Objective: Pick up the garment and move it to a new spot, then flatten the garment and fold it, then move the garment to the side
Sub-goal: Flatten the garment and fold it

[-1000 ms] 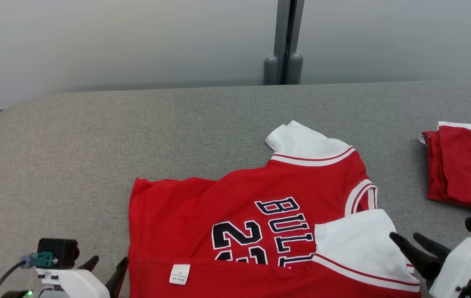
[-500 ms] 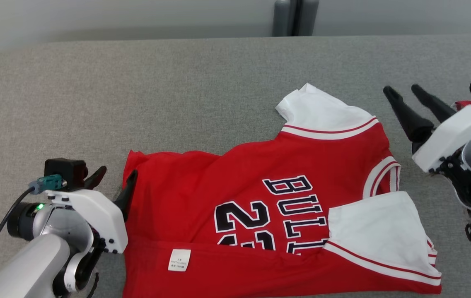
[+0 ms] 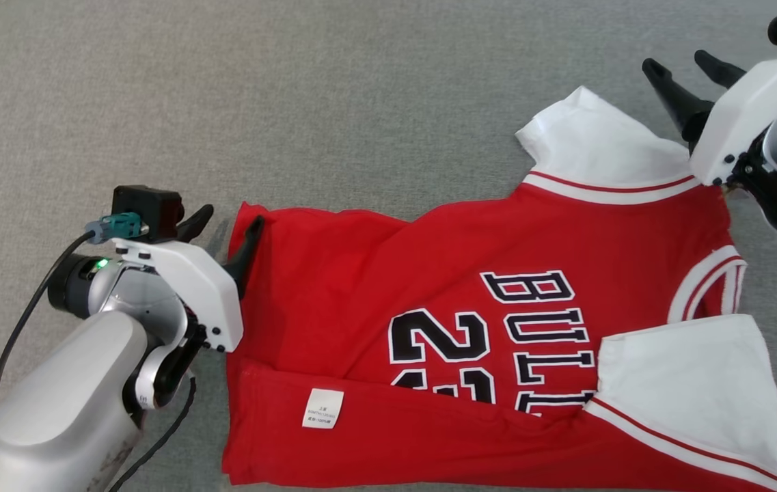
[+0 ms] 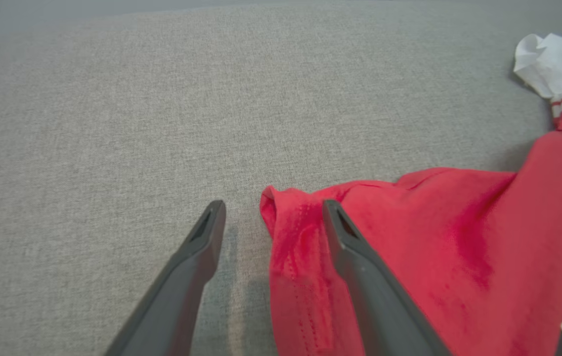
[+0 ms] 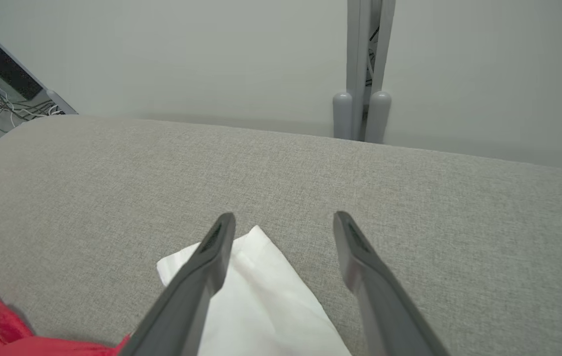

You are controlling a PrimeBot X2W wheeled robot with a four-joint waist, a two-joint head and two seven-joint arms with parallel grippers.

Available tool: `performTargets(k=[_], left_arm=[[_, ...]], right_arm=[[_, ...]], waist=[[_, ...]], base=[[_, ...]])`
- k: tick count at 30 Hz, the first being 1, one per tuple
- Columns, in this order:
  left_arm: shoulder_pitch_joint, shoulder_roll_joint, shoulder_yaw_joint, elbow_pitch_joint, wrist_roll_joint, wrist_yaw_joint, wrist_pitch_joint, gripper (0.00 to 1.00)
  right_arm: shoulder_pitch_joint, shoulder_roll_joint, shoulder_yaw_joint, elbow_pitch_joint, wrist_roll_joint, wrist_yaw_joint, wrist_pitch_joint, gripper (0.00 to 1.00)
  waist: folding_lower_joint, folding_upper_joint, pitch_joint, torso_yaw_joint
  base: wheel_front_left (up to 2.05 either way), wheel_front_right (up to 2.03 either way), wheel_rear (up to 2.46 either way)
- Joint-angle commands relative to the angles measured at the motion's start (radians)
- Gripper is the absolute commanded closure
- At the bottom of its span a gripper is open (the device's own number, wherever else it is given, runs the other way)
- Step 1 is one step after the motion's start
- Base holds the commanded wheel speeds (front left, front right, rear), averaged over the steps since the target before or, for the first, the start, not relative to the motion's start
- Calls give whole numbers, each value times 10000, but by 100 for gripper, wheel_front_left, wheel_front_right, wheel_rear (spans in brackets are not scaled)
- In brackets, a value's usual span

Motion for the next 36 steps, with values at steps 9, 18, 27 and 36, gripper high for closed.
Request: performTargets(k=[9, 18, 27, 36], left_arm=[[-752, -485, -264, 320, 178, -379, 45, 0], [-943, -561, -417, 283, 117, -558, 231, 0], [-1089, -636, -537, 316, 145, -605, 330, 0], [-1050, -592, -547, 584, 82, -728, 189, 100]], right_arm=[[-1203, -86, 1438, 1577, 661, 2, 505, 0], [-1723, -182, 2578, 2380, 1213, 2, 225, 0], [-2039, -110, 3468, 2696, 1947, 2, 80, 56], [-2238, -265, 4117, 2757, 2544, 2, -797, 100]], waist=[[0, 0, 540, 537], [0, 0, 757, 691], [0, 0, 877, 773], [0, 0, 674, 711]], base=[[0, 0, 0], [0, 0, 0], [0, 0, 0], [0, 0, 0]])
